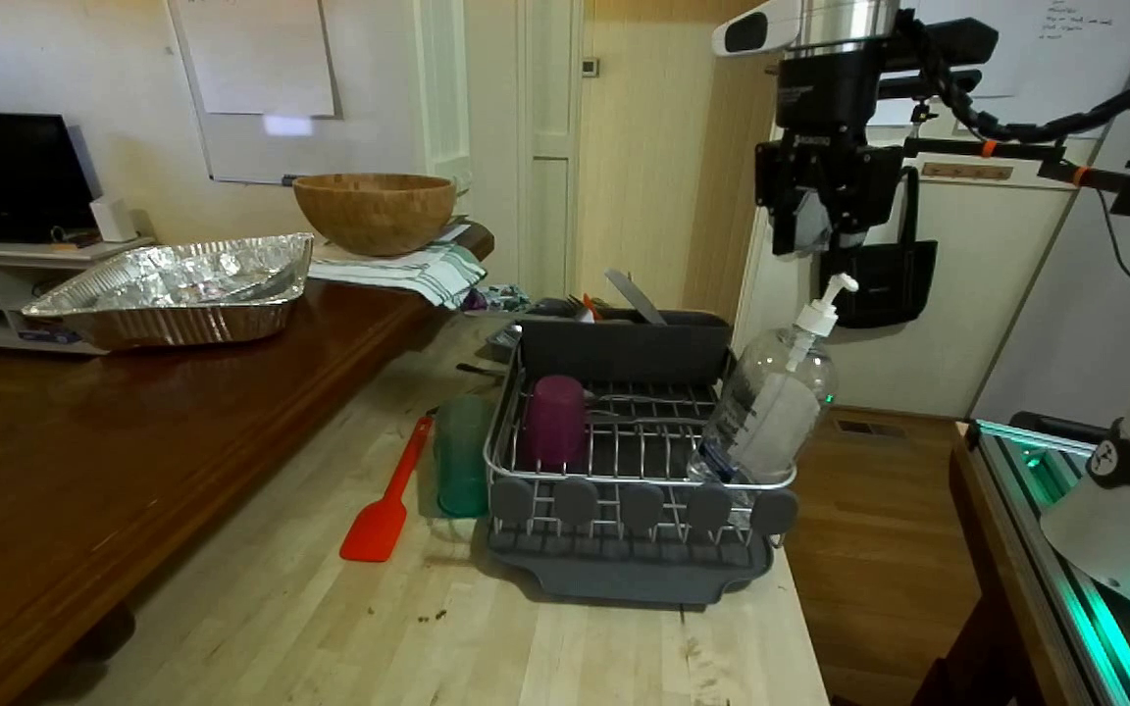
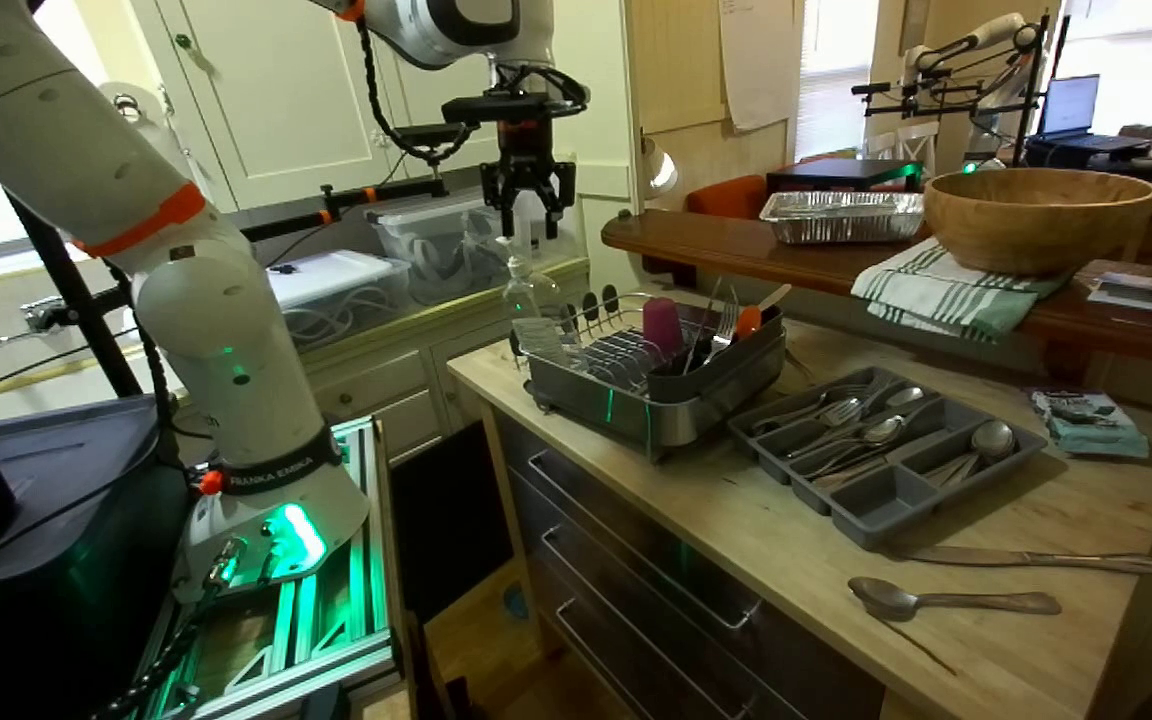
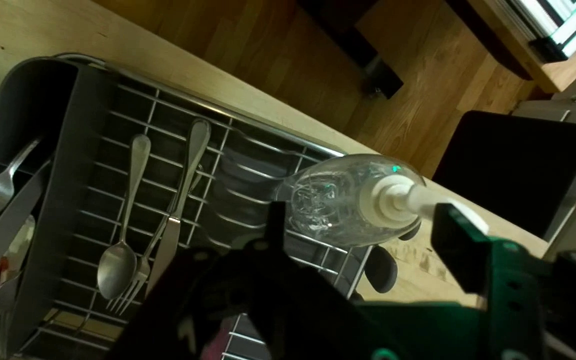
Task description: Put the bottle on the counter
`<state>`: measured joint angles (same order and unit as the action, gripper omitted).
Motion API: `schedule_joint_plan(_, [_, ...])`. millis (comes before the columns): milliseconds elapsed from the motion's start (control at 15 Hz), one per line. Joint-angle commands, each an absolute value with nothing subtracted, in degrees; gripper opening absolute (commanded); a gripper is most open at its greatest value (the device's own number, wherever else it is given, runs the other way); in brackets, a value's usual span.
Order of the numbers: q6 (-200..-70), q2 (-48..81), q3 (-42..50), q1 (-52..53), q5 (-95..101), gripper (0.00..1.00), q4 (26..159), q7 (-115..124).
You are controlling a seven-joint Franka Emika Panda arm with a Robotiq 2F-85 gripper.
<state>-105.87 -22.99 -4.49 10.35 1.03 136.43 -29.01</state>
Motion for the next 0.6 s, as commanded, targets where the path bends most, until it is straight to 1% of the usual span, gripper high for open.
schedule_joint_plan(0, [-104.9,-19.6,-3.7,11.5,0.3,1.00,135.1,-30.5])
schedule_joint_plan(333, [-106.0,-16.4,-4.1,11.4,-1.2,1.00,133.9,-29.0])
schedule_joint_plan(533, [-105.0,-19.4,-4.8,12.7,-0.9,1.00,135.6,-33.2])
